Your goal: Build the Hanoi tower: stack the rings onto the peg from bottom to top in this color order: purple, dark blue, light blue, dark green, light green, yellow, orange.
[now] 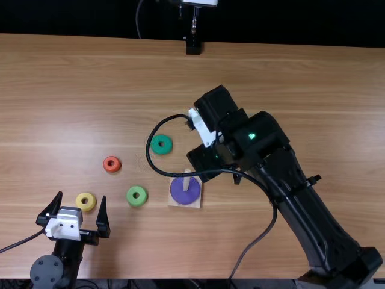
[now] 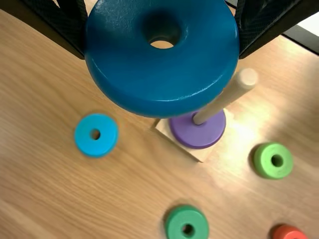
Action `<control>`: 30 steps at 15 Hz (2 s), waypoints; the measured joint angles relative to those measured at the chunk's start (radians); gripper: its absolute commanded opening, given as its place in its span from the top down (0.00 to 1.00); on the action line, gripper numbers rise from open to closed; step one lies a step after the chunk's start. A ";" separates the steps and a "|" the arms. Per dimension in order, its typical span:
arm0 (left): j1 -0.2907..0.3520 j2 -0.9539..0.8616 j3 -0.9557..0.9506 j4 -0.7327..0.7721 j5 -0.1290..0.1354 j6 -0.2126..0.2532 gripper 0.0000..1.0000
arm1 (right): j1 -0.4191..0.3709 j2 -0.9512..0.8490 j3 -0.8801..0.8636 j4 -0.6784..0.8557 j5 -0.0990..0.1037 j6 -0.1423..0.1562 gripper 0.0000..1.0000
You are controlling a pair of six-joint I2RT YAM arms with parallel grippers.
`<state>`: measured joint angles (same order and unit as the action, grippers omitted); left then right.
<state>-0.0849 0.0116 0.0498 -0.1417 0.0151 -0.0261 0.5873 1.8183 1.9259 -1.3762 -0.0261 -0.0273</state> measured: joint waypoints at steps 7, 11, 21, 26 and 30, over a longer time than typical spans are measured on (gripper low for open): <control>0.000 0.000 0.000 0.000 0.000 0.000 0.00 | 0.081 0.000 0.008 0.002 0.000 0.003 1.00; 0.000 0.000 0.000 0.000 0.000 0.000 0.00 | 0.106 0.000 0.037 0.002 0.000 0.006 1.00; 0.000 0.000 0.000 0.000 0.000 0.000 0.00 | 0.113 0.000 0.036 0.001 0.000 0.021 1.00; 0.000 0.000 0.000 0.000 0.000 0.000 0.00 | 0.120 0.000 0.035 0.001 0.000 0.025 1.00; 0.000 0.000 0.000 0.000 0.000 0.001 0.00 | 0.120 0.000 0.016 0.002 0.000 0.025 1.00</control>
<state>-0.0849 0.0120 0.0498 -0.1421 0.0147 -0.0254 0.7071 1.8183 1.9415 -1.3743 -0.0261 -0.0021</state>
